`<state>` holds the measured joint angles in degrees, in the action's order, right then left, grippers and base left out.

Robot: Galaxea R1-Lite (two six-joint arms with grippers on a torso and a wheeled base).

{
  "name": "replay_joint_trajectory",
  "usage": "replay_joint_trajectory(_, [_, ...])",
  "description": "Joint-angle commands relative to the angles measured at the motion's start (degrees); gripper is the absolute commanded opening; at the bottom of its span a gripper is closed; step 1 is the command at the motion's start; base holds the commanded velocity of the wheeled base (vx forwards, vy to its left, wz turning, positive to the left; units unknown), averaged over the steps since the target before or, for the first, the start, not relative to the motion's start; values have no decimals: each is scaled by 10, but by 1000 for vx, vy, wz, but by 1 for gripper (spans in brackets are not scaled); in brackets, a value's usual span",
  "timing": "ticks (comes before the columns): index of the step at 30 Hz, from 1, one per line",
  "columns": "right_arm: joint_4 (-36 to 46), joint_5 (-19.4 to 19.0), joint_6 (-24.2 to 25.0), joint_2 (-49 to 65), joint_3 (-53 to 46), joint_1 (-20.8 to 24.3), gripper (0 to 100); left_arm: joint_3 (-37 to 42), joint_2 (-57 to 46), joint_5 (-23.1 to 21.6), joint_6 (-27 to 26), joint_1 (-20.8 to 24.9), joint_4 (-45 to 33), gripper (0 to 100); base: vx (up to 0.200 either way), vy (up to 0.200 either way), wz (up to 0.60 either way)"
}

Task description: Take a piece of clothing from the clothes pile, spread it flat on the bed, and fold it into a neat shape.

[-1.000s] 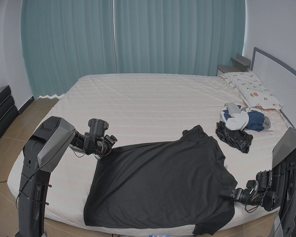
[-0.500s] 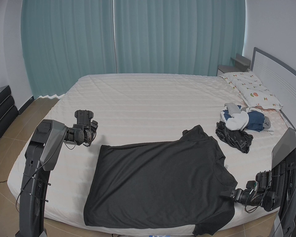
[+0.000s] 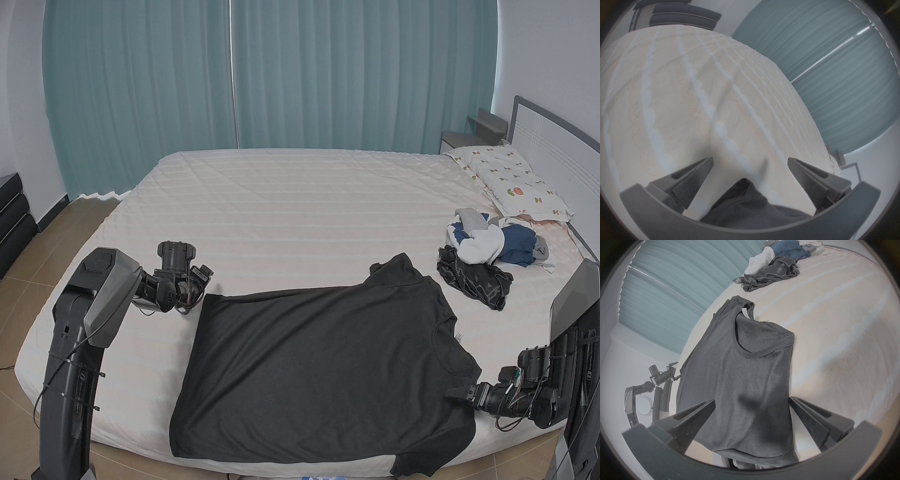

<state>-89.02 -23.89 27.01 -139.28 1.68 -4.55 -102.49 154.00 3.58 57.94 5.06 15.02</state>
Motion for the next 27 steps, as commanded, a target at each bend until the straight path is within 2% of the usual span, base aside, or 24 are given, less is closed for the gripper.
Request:
replay_joint_trajectory(1, [-6, 0, 1, -1, -1, 1, 100, 55, -18, -9, -33, 9, 33, 100, 0, 0, 0])
replay_joint_trajectory(2, [-6, 0, 1, -1, -1, 1, 100, 82, -19, -9, -53, 16, 68, 100, 0, 0, 0])
replay_joint_trajectory(3, [-6, 0, 1, -1, -1, 1, 100, 82, -19, -9, -53, 16, 68, 100, 0, 0, 0])
replay_joint_trajectory(8, [-6, 0, 1, -1, -2, 1, 100, 147, -19, -9, -98, 32, 171, 100, 0, 0, 0])
replay_joint_trajectory(10, [-6, 0, 1, -1, -2, 1, 100, 149, -20, -9, -99, 32, 175, 100, 0, 0, 0])
replay_joint_trajectory(13, [-6, -1, 1, -1, -2, 1, 100, 165, -20, -2, -100, 35, 235, 100, 0, 0, 0])
replay_joint_trajectory(21, [-6, -1, 1, -1, -3, 1, 100, 190, -24, -2, -105, 36, 274, 100, 0, 0, 0])
replay_joint_trajectory(27, [-6, -1, 1, -1, -3, 1, 100, 191, -17, -2, -130, 36, 277, 100, 0, 0, 0])
